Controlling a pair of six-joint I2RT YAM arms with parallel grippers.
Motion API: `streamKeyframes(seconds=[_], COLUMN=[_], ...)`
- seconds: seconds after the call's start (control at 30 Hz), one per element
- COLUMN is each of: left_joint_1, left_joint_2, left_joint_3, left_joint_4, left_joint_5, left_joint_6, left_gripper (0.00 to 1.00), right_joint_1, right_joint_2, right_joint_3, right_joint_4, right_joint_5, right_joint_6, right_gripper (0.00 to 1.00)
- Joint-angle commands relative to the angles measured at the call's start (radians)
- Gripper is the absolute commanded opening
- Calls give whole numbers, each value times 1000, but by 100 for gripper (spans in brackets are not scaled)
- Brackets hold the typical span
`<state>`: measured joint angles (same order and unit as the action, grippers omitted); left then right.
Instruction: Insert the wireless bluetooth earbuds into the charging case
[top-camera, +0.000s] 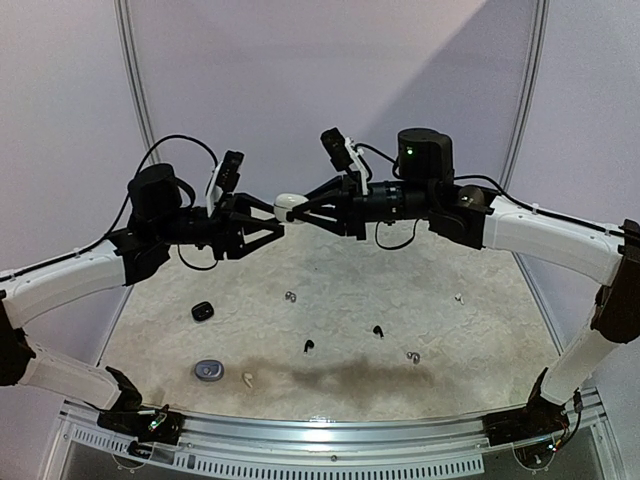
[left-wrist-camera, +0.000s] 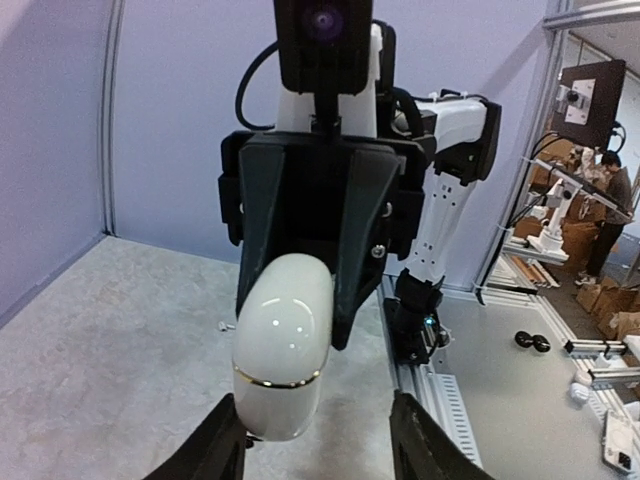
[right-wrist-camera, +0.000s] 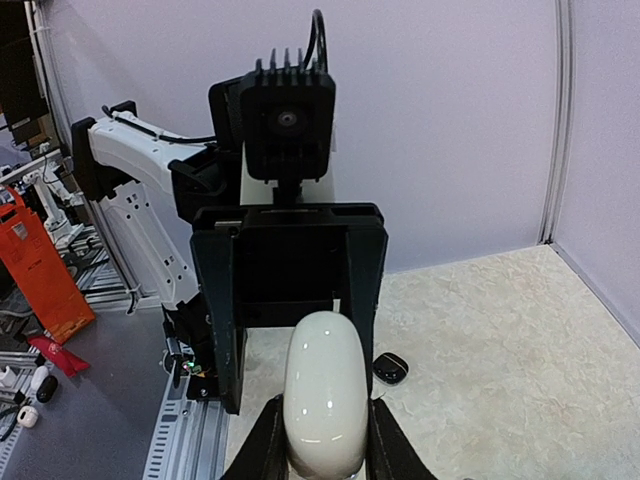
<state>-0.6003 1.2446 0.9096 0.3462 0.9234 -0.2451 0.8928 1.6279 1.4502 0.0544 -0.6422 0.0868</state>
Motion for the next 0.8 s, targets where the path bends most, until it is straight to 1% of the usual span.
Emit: streamKeyframes(seconds=[0.0, 0.07, 0.2, 0.23, 0.3, 0.33, 0.47, 0.5, 0.6, 0.7, 0.77], left_joint_1=[-29, -36, -41, -41, -41, -41, -41, -40, -42, -43, -42], left_joint_2=[46, 53, 56, 56, 54, 52, 46, 46, 47, 49, 48], left_joint_3=[8, 13, 17, 18, 23, 26, 27, 29, 32, 32, 33], left_joint_4=[91, 97, 94, 94, 95, 96, 94, 94, 96, 97, 99], left_joint_5=[25, 34, 57, 55, 55, 59, 78, 81, 86, 90, 91], left_joint_6=[-2, 5, 11, 10, 3, 0, -2, -4, -8, -8, -10], left_gripper=[41, 33, 14, 12, 12, 13, 27, 29, 29, 24, 24], right_joint_1=[9, 10, 9, 10, 10, 9, 9, 10, 10, 10, 9], right_joint_2=[-2, -4, -2, -1, 3, 3, 2, 3, 3, -2, -5], right_joint_3=[21, 19, 14, 15, 13, 13, 3, 3, 2, -3, -5], right_joint_4=[21, 22, 27, 26, 21, 14, 7, 7, 6, 6, -1], right_joint_5=[-3, -1, 5, 5, 11, 19, 31, 30, 35, 43, 52], right_joint_6=[-10, -7, -3, -2, -4, -5, -17, -16, -15, -15, -16], right_gripper=[0, 0, 0, 0, 0, 0, 0, 0, 0, 0, 0])
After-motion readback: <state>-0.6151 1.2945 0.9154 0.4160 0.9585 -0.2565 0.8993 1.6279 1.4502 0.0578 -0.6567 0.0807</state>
